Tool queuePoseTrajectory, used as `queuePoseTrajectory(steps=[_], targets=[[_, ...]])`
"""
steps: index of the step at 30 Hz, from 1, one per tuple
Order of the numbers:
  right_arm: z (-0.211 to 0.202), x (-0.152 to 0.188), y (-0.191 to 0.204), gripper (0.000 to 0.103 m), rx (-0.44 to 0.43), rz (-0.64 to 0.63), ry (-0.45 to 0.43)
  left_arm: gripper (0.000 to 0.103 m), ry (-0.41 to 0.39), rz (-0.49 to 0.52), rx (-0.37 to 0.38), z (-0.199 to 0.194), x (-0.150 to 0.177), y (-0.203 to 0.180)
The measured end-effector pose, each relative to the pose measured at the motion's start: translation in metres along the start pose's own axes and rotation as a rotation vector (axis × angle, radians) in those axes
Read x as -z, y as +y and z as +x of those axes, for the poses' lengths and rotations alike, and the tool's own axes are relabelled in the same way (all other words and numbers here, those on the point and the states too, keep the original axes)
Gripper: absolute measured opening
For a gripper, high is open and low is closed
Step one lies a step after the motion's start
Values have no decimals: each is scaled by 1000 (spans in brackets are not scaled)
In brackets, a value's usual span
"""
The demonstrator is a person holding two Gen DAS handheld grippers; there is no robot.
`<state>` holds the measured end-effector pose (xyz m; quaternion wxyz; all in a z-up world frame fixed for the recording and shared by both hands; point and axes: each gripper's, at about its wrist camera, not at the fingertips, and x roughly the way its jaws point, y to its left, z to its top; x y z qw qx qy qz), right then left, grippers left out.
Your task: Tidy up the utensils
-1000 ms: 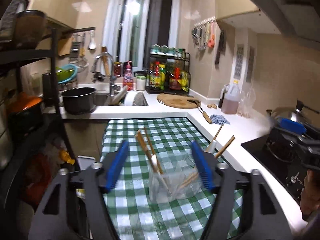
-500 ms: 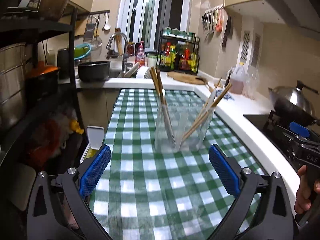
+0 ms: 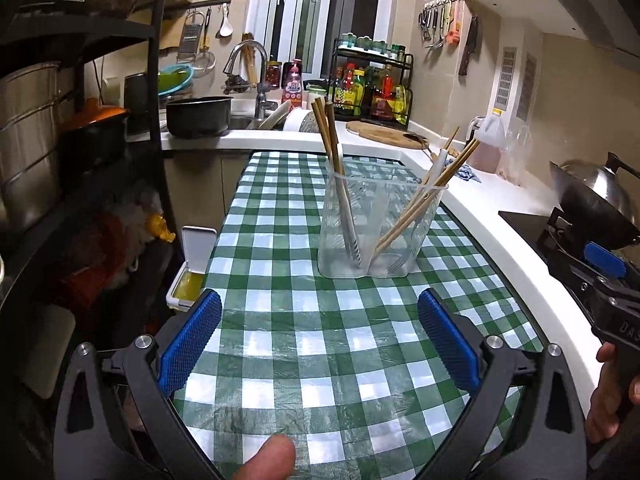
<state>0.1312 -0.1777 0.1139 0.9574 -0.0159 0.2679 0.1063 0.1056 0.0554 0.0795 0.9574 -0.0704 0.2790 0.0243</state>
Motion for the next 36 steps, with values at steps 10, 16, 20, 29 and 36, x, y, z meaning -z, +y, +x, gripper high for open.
queuePoseTrajectory(steps=[10,16,20,29,36], targets=[[1,2,0,98,2,1,5,95,0,9,-6,0,1,-4],[1,2,1,98,1,-1,9,95,-6,9,-6,-1,1,-4],[1,2,1,98,2,-1,7,95,-1,4,-4,1,2,-4],[0,1,2,98,1,-5,6,95,0,9,-3,0,3,-5],[0,2,2,98,-3,-6,7,95,-3,13,-2,0,3,-5]])
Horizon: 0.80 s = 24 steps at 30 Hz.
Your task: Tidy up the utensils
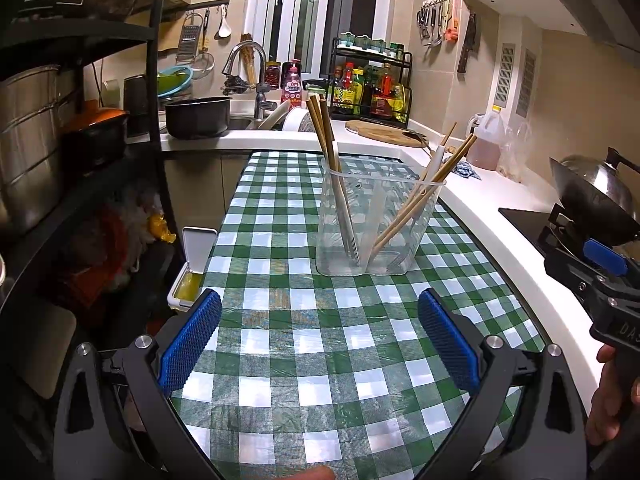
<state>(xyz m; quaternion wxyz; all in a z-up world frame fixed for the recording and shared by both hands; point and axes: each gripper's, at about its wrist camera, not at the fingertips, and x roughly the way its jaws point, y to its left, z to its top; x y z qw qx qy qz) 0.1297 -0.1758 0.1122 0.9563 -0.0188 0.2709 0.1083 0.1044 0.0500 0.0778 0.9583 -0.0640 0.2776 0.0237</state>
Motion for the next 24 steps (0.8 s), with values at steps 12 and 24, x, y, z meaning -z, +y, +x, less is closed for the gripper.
queuePoseTrajectory(steps=[12,24], targets=[[-1,0,2,98,0,-2,-4,95,-3,8,1,-2,0,-2],[-2,-1,3,98,-2,-2,-7,95,-9,7,3,-6,-1,-3]])
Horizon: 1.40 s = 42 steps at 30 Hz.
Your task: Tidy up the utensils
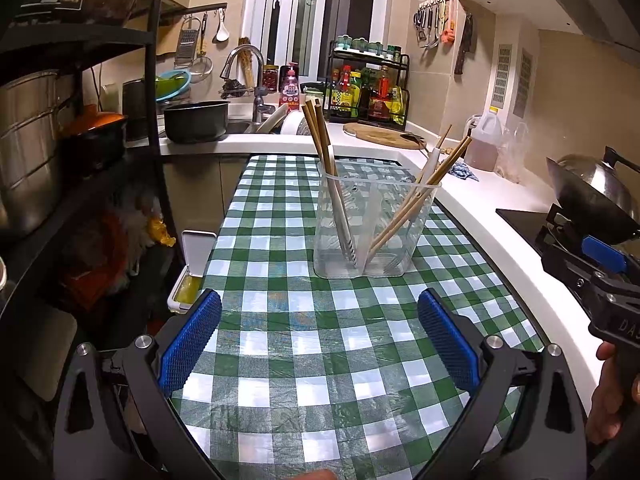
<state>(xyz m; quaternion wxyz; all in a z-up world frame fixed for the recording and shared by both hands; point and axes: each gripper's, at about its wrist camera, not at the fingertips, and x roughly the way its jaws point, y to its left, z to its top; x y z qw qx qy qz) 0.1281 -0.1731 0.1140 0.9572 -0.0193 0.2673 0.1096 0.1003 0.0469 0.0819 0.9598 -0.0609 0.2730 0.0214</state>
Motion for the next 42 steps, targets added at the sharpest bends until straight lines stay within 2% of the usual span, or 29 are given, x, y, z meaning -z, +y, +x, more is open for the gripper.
queuePoseTrajectory(steps=[42], targets=[[-2,0,2,98,-1,-1,-4,95,-7,-8,-12,-7,-3,4]])
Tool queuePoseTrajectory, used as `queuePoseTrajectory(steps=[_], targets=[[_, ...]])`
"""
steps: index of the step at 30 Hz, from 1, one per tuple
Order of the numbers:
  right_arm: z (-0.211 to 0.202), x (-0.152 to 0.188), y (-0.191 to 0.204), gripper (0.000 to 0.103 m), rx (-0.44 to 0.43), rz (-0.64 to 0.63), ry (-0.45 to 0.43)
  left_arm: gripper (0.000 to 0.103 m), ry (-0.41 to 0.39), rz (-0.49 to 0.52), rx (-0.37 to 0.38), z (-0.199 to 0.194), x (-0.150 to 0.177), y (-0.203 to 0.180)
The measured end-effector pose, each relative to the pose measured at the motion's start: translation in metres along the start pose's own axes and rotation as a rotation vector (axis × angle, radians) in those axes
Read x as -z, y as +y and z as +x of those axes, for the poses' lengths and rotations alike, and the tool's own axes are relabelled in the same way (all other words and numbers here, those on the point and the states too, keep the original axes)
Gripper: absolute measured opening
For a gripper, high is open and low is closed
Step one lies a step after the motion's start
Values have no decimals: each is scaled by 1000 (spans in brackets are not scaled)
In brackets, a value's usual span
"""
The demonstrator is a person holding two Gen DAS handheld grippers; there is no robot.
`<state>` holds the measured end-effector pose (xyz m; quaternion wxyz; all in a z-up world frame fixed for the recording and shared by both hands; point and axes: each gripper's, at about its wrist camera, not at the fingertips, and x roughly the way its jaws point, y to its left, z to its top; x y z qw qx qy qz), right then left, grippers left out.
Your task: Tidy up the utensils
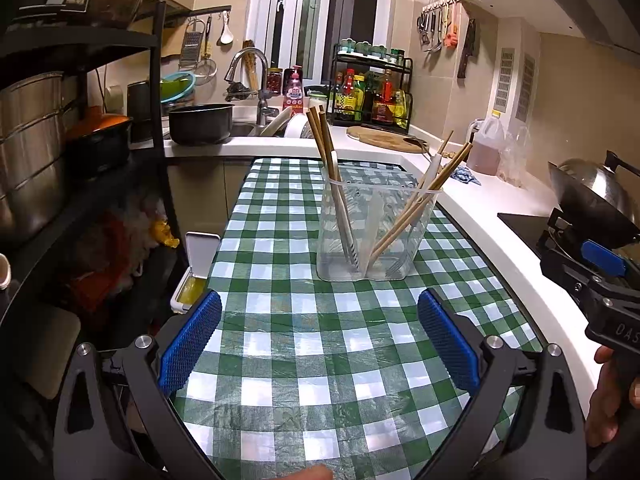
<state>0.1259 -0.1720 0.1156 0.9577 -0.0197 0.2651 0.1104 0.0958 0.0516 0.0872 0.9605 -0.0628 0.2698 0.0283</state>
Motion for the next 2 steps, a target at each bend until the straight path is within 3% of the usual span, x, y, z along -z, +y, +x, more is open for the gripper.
queuePoseTrajectory(steps=[2], targets=[[0,0,0,98,0,-1,-2,95,1,1,0,0,0,0]])
